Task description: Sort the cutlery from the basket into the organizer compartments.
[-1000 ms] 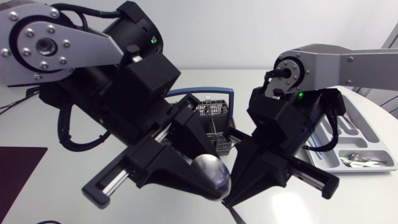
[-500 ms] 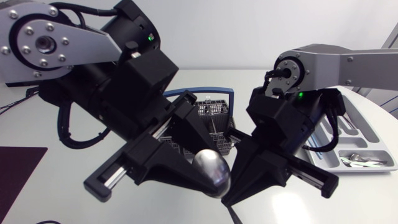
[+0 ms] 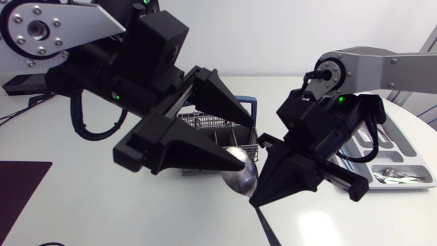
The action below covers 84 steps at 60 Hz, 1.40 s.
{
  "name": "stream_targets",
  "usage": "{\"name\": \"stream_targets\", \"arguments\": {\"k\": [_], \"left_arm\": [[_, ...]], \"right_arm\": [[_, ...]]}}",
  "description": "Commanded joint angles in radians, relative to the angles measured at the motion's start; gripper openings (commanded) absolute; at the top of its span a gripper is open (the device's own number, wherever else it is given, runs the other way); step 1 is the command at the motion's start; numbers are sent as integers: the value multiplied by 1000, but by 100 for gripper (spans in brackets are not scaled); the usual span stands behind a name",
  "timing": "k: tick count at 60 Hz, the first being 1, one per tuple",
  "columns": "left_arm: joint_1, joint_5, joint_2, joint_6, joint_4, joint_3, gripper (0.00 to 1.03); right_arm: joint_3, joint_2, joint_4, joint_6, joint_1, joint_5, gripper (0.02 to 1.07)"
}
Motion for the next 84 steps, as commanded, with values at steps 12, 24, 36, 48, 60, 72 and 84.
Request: {"name": "stream_targets", "arguments": {"k": [12,24,36,48,60,72,84], "left_arm": [[32,-57,-40,-135,105,-30,98],[38,-156,-48,-200,163,-50,98],[58,-261,-62,-247,230,-93,98],[49,-362,-91,-269,275,-138,98],[55,-406,-106,-295,299,-150,98],[47,-509,-139,-296,324,-179,98],[44,-535,-160,-301,329,-201,98]], "right_arm": [[-9,18,110,111,-116,33,8],[-37,11,346,318,-197,125,8],[-61,-4,540,473,-296,218,8],[-104,-28,762,634,-378,332,8],[-136,-35,948,752,-438,435,8],[-117,-30,1090,869,-509,556,8],[-66,13,1210,994,-582,663,8]]}}
